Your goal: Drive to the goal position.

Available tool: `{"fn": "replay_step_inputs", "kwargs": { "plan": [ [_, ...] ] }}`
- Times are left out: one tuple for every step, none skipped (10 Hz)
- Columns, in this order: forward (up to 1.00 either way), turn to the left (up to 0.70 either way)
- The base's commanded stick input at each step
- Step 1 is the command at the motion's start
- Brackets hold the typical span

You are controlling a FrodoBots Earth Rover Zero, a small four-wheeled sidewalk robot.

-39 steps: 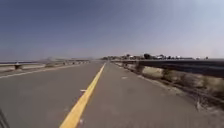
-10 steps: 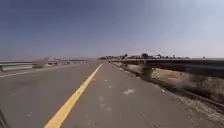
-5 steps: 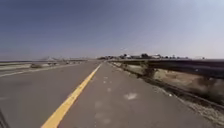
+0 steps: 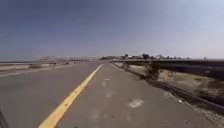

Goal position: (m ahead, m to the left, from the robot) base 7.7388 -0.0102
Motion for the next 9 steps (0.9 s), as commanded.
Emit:
{"fn": "replay_step_inputs", "kwargs": {
  "plan": [
    [0.50, 0.00],
    [0.50, 0.00],
    [0.50, 0.00],
    [0.50, 0.00],
    [0.50, 0.00],
    [0.50, 0.00],
    [0.50, 0.00],
    [0.50, 0.00],
    [0.50, 0.00]
  ]
}}
